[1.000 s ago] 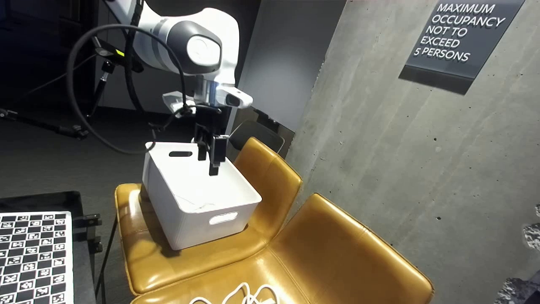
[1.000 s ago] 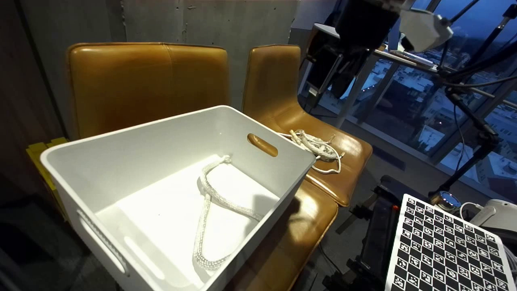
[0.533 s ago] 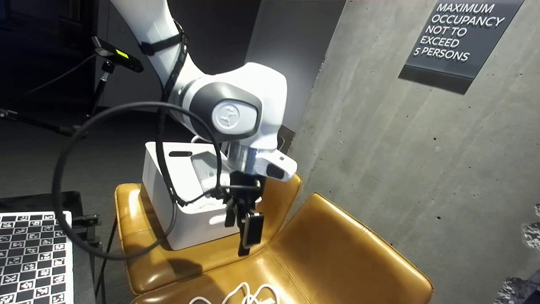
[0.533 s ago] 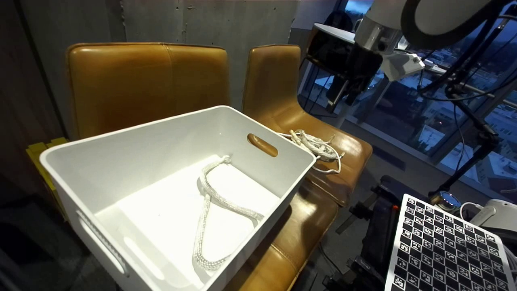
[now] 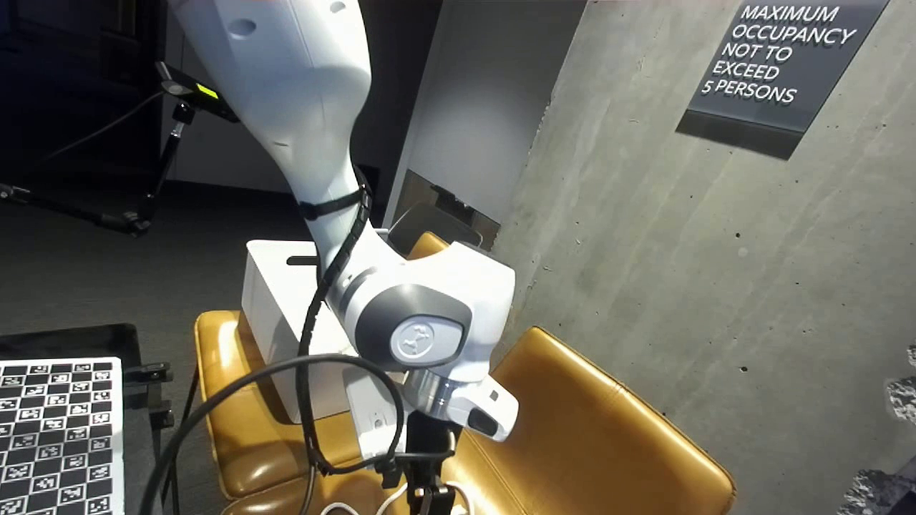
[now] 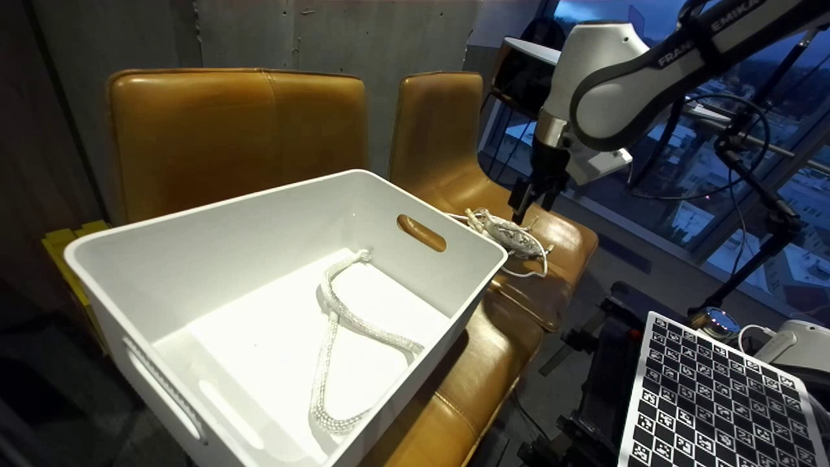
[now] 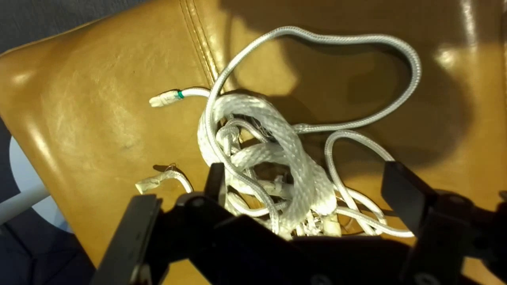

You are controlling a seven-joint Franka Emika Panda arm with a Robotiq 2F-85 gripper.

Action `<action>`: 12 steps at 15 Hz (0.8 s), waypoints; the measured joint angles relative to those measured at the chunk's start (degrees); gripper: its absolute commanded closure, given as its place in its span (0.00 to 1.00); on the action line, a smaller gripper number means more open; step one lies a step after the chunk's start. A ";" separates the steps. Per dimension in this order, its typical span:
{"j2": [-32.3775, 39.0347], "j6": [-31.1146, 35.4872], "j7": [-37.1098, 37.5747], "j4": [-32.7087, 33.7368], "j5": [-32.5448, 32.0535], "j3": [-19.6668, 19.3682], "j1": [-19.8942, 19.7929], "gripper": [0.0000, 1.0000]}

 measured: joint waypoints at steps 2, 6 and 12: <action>3.67 -0.04 0.00 3.10 0.50 -0.29 -0.05 0.00; 9.77 -0.12 0.00 8.38 1.27 -0.81 -0.06 0.00; 15.31 -0.12 0.07 12.55 1.50 -0.87 0.33 0.15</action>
